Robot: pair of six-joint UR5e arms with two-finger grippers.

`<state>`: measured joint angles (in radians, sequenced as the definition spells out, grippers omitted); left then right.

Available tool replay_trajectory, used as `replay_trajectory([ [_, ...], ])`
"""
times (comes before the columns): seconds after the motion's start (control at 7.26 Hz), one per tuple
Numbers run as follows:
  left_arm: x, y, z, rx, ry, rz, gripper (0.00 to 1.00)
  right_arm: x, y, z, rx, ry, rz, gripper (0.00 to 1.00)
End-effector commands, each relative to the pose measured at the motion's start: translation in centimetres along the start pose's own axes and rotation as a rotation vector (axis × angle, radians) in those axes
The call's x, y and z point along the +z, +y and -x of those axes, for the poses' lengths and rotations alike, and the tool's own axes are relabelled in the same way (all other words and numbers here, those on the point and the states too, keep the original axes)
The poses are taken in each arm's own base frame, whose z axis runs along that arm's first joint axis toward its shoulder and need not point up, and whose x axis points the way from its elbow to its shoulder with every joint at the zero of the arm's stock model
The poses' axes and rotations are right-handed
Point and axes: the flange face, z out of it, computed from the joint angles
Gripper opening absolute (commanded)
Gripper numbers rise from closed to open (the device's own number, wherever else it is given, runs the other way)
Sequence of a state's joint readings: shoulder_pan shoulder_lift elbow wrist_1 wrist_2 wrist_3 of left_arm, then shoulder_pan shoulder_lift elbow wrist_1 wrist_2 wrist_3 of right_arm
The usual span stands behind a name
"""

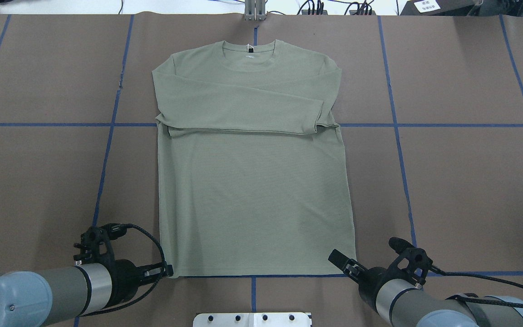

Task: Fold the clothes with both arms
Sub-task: 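Hold the hem corners with both grippers at the near edge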

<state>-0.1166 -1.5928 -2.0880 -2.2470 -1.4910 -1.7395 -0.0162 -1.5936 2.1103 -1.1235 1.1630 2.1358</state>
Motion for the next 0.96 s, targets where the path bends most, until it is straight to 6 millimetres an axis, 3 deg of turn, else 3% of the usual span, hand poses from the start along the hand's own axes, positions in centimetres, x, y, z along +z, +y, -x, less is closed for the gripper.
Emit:
replay_trajectory([
  [0.0, -0.1, 0.0, -0.1, -0.002, 0.003, 0.000, 0.00, 0.4, -0.5, -1.3, -0.015, 0.019, -0.010, 0.99],
  [0.41, -0.1, -0.1, -0.1, -0.002, 0.003, -0.001, 0.00, 1.4, 0.1, -1.8, -0.026, 0.033, -0.015, 0.85],
  [0.83, -0.1, -0.1, -0.1, -0.002, 0.004, -0.001, 0.00, 1.4, 0.2, -1.8, -0.026, 0.032, -0.013, 0.81],
])
